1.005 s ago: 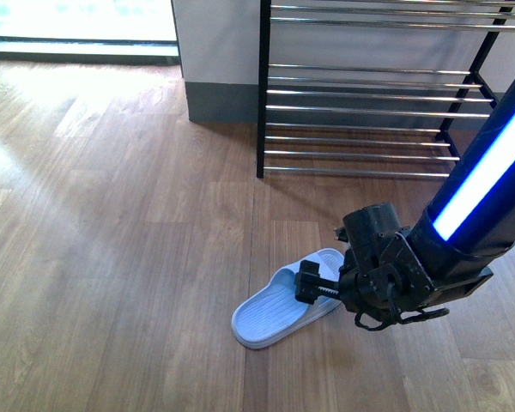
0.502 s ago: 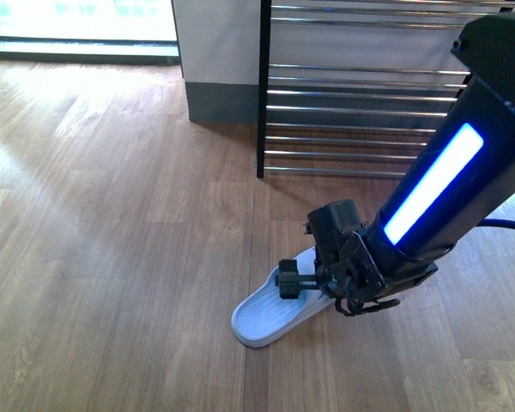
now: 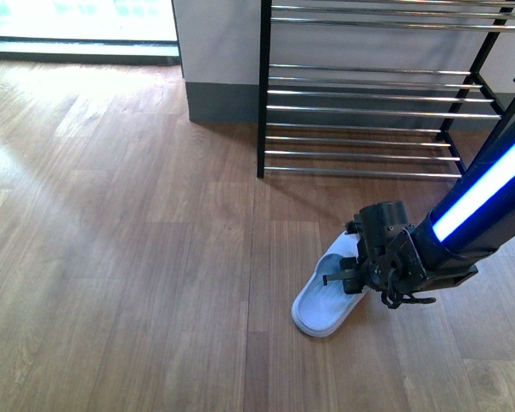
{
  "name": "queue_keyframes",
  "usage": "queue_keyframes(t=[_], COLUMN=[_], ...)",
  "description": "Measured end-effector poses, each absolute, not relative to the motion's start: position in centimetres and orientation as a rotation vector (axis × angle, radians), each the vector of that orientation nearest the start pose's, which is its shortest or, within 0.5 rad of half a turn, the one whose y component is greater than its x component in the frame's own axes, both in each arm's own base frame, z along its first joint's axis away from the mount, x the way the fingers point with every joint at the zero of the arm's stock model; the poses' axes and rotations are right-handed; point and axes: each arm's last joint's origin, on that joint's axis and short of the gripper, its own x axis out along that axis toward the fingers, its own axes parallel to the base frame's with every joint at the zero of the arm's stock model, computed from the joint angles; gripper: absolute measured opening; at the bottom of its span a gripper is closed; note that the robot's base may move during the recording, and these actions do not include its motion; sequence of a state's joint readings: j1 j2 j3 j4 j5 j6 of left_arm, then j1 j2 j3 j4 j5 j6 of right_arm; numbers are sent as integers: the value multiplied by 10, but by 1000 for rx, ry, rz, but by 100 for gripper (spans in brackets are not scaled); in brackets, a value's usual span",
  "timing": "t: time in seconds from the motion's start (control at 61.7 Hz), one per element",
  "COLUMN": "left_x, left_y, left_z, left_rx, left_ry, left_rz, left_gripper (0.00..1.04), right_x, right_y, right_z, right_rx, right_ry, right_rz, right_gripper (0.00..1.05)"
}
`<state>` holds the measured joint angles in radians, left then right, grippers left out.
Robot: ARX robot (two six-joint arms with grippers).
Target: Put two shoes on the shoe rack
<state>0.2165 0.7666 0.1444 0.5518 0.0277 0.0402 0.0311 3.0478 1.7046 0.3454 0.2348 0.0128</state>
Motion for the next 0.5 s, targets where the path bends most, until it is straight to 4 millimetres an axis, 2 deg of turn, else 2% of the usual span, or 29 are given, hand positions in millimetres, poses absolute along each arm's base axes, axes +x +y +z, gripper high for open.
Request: queue_keyframes(t=[0.13, 0.227, 0.324, 0.421, 0.502], left_x=[157, 157, 157, 157, 157], left_y=[34, 34, 34, 34, 34], left_z=[186, 186, 186, 186, 186], left_rx=[32, 32, 32, 32, 32], left_ry=[74, 74, 74, 74, 74], left_rz=[187, 187, 187, 187, 187], left_gripper=[2, 2, 2, 2, 2], right_x=[448, 442, 426, 406, 389], right_y=[6, 5, 0, -7, -11], right_z=[-177, -168, -150, -118, -73], right_rx=[-162, -244, -305, -353, -372], right_ry=[984, 955, 903, 841, 768], right_rz=[-192, -198, -158, -145, -158], right_gripper=[19, 2, 2, 2, 2])
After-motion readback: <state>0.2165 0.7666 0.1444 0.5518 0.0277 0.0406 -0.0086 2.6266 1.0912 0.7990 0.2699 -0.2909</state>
